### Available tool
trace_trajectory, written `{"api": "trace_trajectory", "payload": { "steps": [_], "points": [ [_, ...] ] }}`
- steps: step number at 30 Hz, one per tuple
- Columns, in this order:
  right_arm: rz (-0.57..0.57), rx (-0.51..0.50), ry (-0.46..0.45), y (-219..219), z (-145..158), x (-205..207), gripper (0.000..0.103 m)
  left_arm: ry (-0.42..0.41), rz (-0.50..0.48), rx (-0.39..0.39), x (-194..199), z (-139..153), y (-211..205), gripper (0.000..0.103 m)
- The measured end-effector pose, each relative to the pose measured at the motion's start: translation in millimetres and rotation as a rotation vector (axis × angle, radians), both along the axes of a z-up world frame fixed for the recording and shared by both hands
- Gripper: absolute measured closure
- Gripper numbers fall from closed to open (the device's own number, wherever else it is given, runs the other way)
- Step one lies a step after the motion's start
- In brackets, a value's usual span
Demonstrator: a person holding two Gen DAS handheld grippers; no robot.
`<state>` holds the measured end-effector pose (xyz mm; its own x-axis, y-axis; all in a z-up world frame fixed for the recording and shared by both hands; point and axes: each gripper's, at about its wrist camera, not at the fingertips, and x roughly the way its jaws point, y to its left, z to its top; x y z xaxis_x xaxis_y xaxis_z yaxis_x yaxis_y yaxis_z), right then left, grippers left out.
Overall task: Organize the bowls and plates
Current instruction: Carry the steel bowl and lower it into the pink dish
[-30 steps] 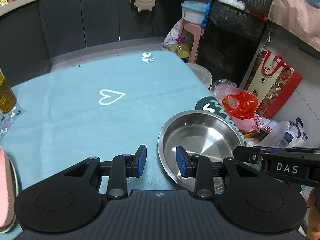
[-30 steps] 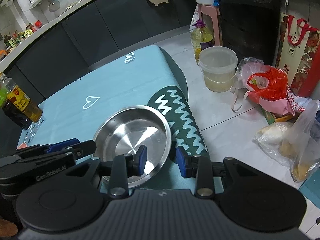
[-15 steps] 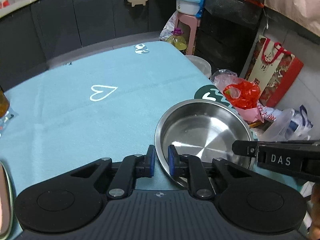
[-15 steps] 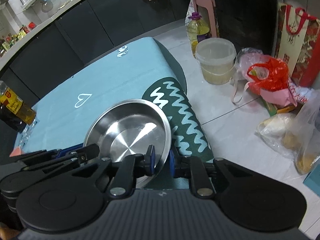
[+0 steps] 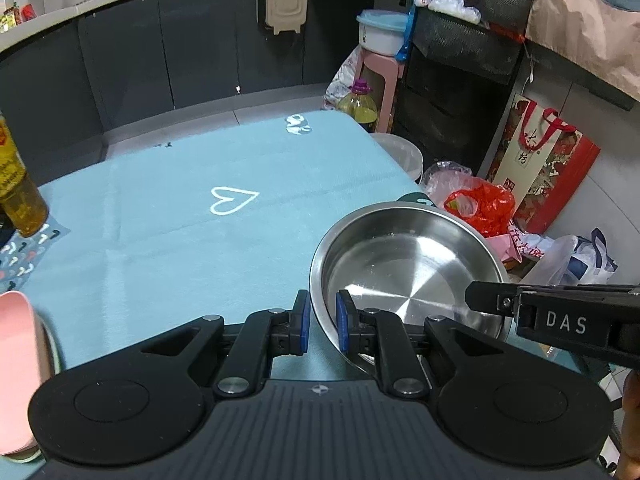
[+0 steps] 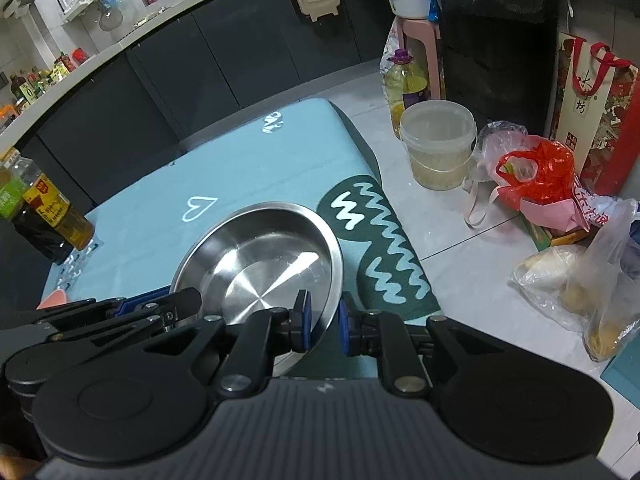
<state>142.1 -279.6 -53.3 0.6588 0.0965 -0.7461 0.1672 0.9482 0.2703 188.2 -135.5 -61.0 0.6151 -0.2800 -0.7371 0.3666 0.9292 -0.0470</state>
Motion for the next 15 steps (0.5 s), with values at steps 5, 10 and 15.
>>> {"api": "trace_trajectory", "payload": {
  "steps": [5,10,15],
  "points": [
    [0.026,-0.015,-0.025,18,12,-6,0.088,-0.036,0.025,-0.016,-13,11,20,0.090],
    [0.070,-0.015,-0.049,43,23,-10,0.088,-0.056,0.079,-0.033,-25,26,50,0.090],
    [0.133,0.001,-0.072,77,30,-10,0.087,-0.090,0.164,-0.044,-41,38,89,0.090]
  ]
}}
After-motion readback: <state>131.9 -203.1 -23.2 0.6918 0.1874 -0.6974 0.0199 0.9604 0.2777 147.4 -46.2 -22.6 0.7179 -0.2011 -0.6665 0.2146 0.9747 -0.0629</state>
